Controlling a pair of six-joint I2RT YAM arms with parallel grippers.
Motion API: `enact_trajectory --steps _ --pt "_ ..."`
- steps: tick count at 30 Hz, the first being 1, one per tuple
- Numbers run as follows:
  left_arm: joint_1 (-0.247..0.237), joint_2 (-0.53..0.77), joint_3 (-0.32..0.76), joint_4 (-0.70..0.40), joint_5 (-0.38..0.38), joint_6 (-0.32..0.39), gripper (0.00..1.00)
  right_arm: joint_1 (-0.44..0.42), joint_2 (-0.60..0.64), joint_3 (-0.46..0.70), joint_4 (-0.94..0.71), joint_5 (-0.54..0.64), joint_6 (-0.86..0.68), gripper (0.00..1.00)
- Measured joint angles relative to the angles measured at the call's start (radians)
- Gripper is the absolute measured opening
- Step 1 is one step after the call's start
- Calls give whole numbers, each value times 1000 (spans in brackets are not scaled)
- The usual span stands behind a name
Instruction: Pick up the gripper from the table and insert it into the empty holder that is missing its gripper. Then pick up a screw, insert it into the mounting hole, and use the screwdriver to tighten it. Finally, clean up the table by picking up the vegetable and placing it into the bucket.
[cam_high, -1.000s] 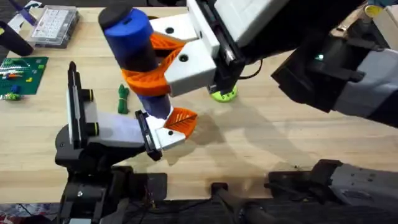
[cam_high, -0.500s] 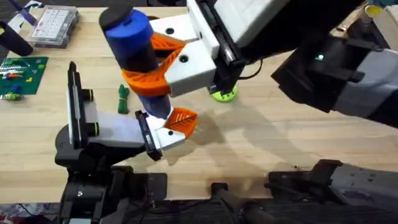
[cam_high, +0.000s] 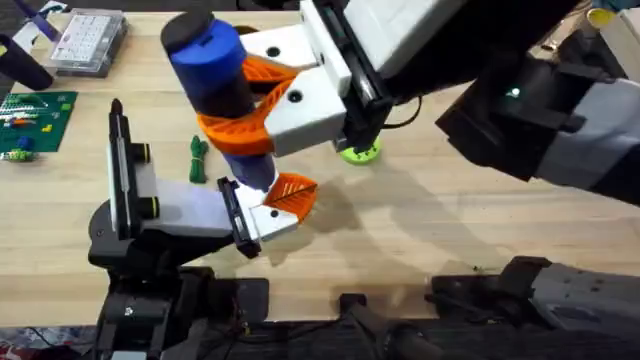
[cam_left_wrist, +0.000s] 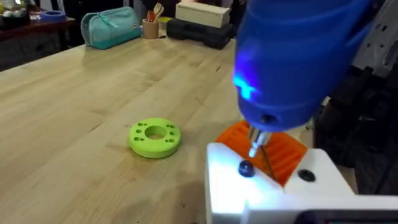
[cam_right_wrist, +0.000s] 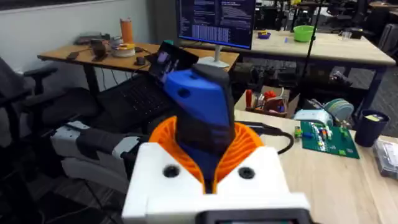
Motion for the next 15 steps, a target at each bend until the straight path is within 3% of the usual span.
enact_trajectory --steps 15 --pt "0 0 0 0 0 0 16 0 21 0 0 1 -4 44"
